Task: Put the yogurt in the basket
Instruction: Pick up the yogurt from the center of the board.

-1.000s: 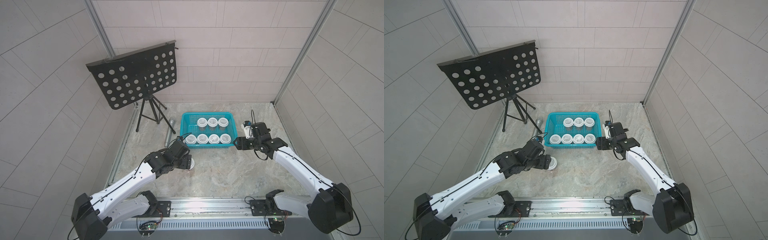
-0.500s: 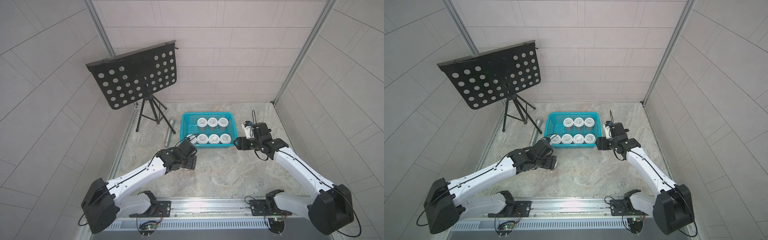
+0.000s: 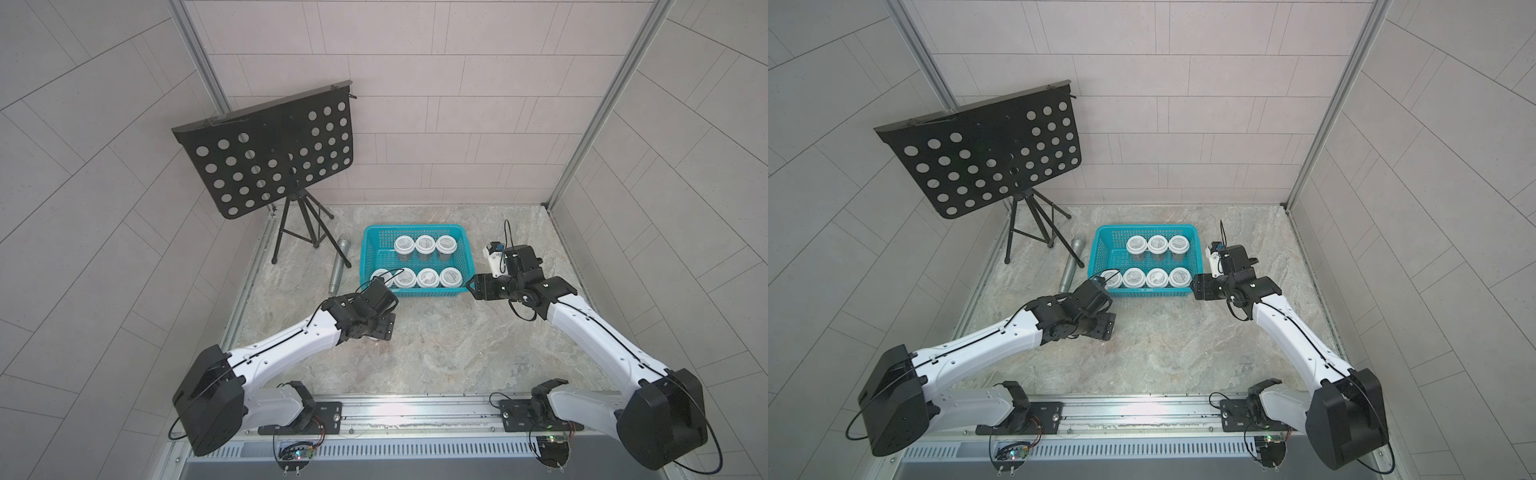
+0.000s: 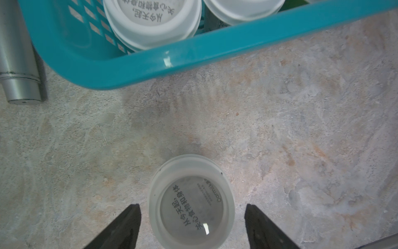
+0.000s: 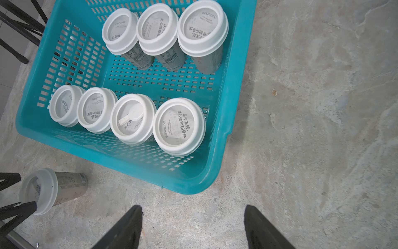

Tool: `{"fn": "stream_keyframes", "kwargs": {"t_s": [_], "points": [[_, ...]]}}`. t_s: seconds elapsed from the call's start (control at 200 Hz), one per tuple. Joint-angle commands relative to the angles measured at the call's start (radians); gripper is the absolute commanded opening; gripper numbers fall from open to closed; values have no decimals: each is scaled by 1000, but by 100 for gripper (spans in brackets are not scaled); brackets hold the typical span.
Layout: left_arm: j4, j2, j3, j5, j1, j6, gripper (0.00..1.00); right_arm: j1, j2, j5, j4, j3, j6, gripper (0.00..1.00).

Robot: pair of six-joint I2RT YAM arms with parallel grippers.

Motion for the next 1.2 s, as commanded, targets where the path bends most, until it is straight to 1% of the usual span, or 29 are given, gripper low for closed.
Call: {"fn": "stream_keyframes", "kwargs": {"t_s": [0.0, 0.285, 0.625, 0.796, 1.036, 1.196], "points": [[2, 18, 0, -14, -4, 15, 82, -6, -3, -1, -4, -6, 7, 78], [-1, 32, -2, -33, -4, 17, 81, -6, 0, -8, -4, -6, 9, 78], [-5, 48, -14, -50, -4, 13, 73, -6, 7, -8, -4, -10, 7, 78], [-5, 53, -26, -56, -4, 8, 73, -6, 8, -7, -4, -10, 7, 78], [-3, 57, -52, -67, -5, -2, 78, -6, 6, -6, -4, -12, 8, 78], [-3, 58, -60, -72, -4, -3, 77, -6, 7, -6, -3, -13, 10, 78]]}}
